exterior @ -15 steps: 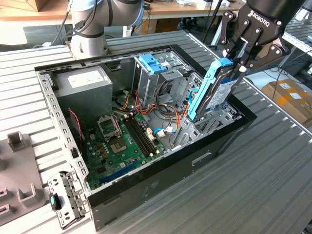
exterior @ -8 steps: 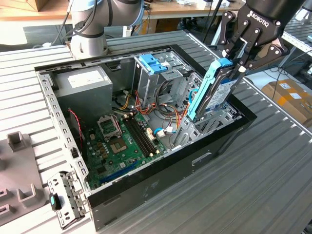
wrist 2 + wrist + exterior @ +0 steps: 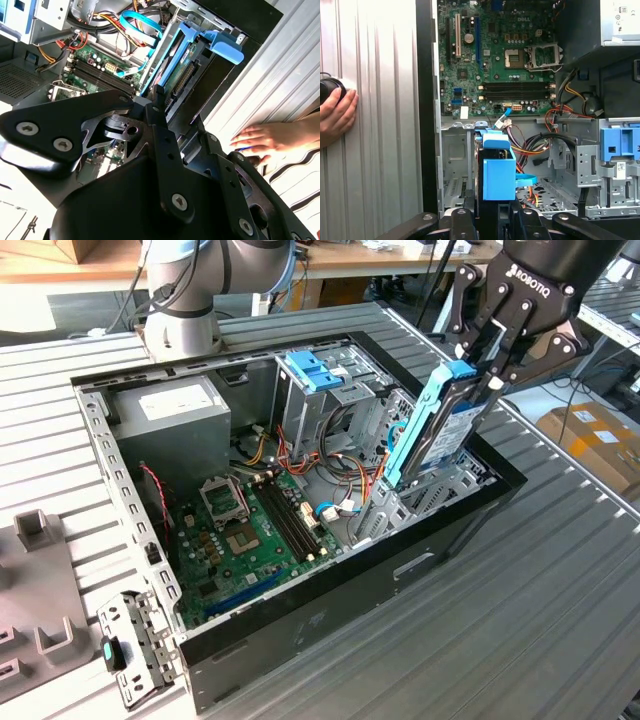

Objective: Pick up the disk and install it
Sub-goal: 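Insert the disk into the insertion slot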

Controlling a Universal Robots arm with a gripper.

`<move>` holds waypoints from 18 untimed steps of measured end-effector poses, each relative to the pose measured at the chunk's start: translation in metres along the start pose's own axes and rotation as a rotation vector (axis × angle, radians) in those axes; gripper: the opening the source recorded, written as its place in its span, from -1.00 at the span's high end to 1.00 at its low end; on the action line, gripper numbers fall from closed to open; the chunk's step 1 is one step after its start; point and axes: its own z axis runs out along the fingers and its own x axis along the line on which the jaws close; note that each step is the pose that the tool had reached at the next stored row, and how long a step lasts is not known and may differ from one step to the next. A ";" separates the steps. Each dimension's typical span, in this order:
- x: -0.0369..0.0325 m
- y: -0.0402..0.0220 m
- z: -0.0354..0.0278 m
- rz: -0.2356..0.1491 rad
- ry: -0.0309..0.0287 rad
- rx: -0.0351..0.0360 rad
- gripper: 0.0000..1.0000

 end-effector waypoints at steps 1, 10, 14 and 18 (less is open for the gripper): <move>0.0000 0.0000 0.0000 0.000 0.0000 0.0000 0.30; 0.0000 0.0000 0.0023 0.000 -0.0001 0.0000 0.30; 0.0001 0.0000 0.0040 0.000 -0.0001 0.0000 0.30; 0.0001 0.0000 0.0058 0.000 -0.0001 0.0000 0.30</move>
